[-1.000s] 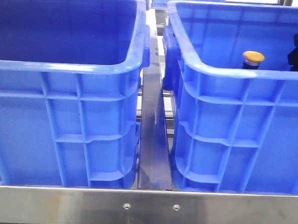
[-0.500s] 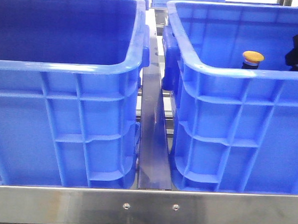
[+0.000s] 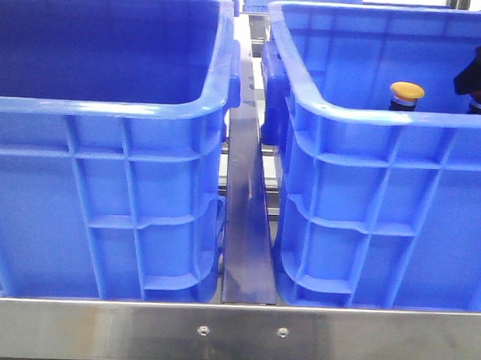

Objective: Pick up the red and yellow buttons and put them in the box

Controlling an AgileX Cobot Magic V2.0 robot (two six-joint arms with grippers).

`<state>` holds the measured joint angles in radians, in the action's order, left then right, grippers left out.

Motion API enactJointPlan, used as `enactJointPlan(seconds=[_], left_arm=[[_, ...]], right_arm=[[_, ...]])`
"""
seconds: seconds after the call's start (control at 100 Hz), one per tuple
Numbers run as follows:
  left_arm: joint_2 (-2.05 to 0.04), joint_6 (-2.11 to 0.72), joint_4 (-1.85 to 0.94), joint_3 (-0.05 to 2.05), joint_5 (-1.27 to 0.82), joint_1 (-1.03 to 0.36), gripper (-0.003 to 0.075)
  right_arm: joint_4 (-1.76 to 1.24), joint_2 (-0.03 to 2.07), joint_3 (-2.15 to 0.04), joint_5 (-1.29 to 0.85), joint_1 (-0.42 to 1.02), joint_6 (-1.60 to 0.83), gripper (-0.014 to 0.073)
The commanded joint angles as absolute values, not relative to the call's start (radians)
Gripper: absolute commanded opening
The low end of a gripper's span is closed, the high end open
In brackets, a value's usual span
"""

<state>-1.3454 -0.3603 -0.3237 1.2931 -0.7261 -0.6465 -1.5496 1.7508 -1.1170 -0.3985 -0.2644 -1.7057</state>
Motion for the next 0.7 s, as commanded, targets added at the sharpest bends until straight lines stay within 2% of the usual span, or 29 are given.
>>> enactJointPlan(seconds=[0.0, 0.13, 0.21, 0.29, 0.53, 0.57, 0.69], left_arm=[[-1.302, -0.341, -0.35, 1.321, -0.677, -0.646, 0.0669], [-1.296, -0.334, -0.314, 1.321, -0.677, -0.641, 0.0647], [-1.296, -0.306, -0.298, 1.321, -0.688, -0.613, 0.0571], [-1.296, -0.271, -0.274, 1.317, -0.693, -0.569, 0.0455], [-1.294, -0.255, -0.261, 1.301, -0.693, -0.383, -0.0022], [-1.29, -0.255, -0.261, 1.293, -0.693, -0.355, -0.002], [-1.264, -0.255, -0.261, 1.252, -0.679, -0.299, -0.002]], right_arm=[[-1.578, 1.653, -1.116, -0.432, -0.265, -1.715, 0.0556], [-1.578, 1.565, -1.061, -0.429, -0.265, -1.713, 0.0556], [-1.578, 1.501, -1.015, -0.429, -0.265, -1.713, 0.0529], [-1.578, 1.43, -0.976, -0.43, -0.265, -1.709, 0.0414], [-1.576, 1.241, -0.874, -0.43, -0.265, -1.706, -0.0049], [-1.563, 1.215, -0.868, -0.428, -0.265, -1.706, -0.0108], [-1.48, 1.15, -0.867, -0.429, -0.265, -1.706, -0.0094]])
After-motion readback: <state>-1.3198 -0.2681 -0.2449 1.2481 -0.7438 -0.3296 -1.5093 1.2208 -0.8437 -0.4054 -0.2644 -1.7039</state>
